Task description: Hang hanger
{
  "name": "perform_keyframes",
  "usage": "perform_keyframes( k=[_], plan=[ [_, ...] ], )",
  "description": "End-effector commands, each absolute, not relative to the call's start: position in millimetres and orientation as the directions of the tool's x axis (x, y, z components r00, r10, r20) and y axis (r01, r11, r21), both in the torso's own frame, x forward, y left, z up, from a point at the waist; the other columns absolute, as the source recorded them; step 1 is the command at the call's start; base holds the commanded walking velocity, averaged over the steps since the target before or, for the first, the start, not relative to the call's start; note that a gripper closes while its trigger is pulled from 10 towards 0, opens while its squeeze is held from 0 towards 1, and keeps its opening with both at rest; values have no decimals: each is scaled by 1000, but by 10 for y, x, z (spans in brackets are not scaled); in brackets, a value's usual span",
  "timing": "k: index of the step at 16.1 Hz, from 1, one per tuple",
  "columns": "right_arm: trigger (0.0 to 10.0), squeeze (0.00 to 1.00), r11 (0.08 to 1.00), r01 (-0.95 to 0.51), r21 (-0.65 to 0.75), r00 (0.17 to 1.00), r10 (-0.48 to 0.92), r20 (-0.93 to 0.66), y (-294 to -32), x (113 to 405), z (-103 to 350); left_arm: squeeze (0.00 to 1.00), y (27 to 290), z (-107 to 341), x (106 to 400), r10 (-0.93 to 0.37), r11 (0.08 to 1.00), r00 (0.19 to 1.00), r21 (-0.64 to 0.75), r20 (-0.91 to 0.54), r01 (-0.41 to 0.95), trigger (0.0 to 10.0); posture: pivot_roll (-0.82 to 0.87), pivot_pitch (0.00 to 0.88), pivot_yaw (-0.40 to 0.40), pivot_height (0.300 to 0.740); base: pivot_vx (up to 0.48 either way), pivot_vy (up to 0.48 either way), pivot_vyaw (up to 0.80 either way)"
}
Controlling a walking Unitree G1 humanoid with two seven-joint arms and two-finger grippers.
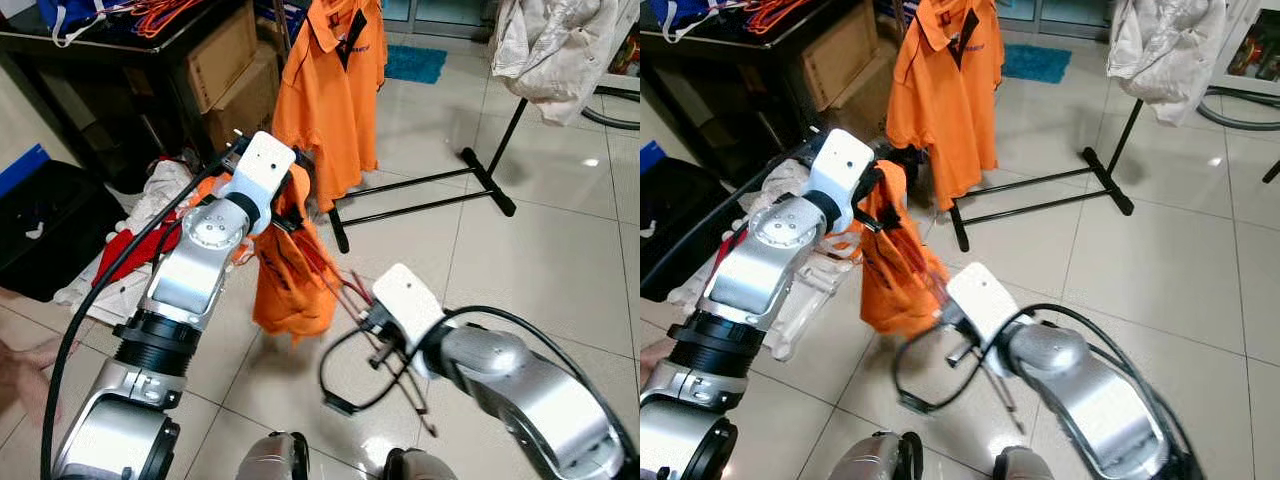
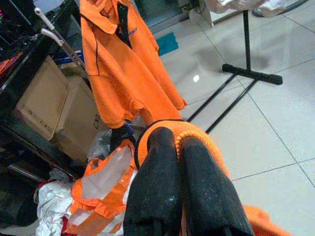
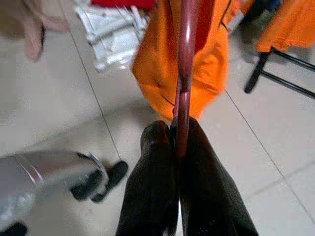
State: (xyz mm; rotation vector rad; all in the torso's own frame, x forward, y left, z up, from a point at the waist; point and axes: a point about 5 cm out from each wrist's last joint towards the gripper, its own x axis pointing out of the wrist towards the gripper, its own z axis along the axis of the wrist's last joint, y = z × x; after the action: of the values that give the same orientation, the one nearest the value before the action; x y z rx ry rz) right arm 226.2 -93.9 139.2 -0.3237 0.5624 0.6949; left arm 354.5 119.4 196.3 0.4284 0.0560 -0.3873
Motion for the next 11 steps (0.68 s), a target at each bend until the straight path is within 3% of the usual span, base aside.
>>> perform_keyframes(
  k=[1,7,11],
  plan=[
    [10000,0,713,-694,-96,639,549,-538,-886,2250,1504,0,1188,1979,3528,-356,832,926,411,-124,374,10000,11,131,92,740,0,0,0],
    [10000,0,760,-643,-97,679,507,-532,-886,2332,1508,0,1144,1928,3485,-366,827,919,401,-147,393,10000,9,130,91,740,0,0,0],
    [10000,0,827,-528,-194,723,318,-613,-1100,2393,1306,0,1201,1960,3464,-357,831,923,401,-143,384,10000,13,133,90,740,0,0,0]
  ],
)
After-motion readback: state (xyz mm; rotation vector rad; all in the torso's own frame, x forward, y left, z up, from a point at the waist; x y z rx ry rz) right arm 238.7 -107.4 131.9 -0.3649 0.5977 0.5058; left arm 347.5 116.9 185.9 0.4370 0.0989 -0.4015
